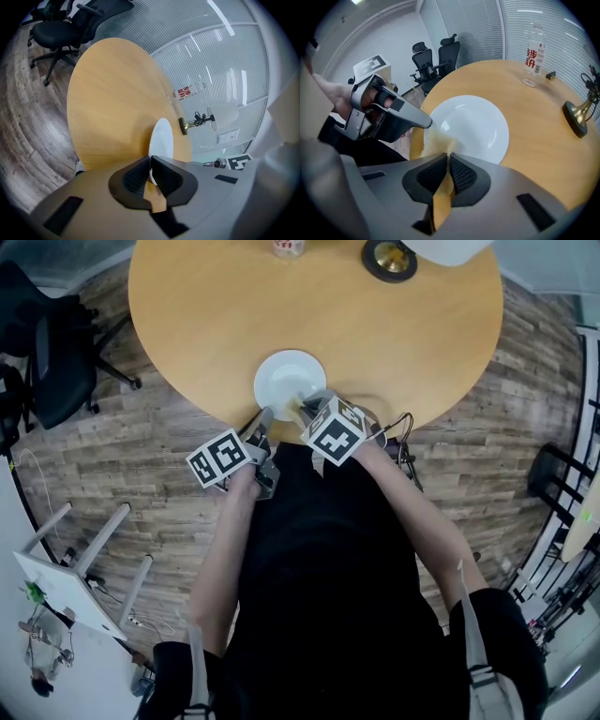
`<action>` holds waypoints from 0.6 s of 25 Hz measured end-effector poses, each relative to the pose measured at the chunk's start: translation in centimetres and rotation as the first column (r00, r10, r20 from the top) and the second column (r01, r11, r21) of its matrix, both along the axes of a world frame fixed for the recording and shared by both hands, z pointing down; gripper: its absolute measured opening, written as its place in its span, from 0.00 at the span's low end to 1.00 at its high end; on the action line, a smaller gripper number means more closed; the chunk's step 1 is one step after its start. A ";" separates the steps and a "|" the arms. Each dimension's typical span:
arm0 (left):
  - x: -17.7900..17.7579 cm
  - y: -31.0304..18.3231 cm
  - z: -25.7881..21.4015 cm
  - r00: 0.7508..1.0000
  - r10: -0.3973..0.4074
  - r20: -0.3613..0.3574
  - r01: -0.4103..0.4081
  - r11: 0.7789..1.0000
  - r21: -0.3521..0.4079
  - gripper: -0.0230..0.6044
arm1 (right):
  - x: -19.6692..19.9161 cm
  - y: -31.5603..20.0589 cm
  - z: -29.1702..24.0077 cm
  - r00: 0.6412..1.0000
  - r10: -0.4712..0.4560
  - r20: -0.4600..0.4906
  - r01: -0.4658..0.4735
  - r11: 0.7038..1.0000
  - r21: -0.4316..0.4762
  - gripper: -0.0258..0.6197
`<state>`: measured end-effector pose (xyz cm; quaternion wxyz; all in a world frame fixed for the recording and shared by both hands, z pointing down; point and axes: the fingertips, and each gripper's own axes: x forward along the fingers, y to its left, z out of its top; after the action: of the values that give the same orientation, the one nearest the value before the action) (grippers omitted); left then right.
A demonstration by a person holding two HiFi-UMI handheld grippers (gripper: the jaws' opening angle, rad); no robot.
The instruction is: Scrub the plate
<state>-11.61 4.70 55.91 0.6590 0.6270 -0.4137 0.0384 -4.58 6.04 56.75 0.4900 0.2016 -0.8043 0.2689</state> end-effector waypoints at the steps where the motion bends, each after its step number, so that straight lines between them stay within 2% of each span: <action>1: 0.1 0.0 0.0 1.000 0.004 0.002 -0.004 1.000 0.002 0.08 | -0.1 -0.2 0.0 1.000 -0.001 -0.004 0.001 1.000 0.005 0.08; 5: 0.4 -0.1 -0.3 1.000 0.019 0.007 -0.019 1.000 0.011 0.08 | -0.3 -2.1 -0.1 0.999 0.009 -0.034 -0.008 0.999 0.038 0.08; 10: 0.6 -0.1 -0.7 1.000 0.029 -0.001 -0.029 0.999 0.019 0.08 | -0.2 -6.7 -0.7 0.993 0.101 -0.065 -0.093 0.989 0.119 0.08; 12: 0.9 0.0 -0.9 0.999 0.043 -0.008 -0.043 0.999 0.029 0.08 | -0.2 -8.2 -0.8 0.990 0.130 -0.054 -0.121 0.983 0.140 0.08; 15: 0.9 0.2 -0.8 0.999 0.019 -0.038 -0.018 1.000 0.018 0.08 | -0.4 -8.4 -0.8 0.991 0.124 -0.040 -0.118 0.983 0.139 0.08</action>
<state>-10.71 4.88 55.07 0.6608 0.6372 -0.3955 0.0292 -5.02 -2.34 55.99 0.4774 0.2896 -0.7949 0.2375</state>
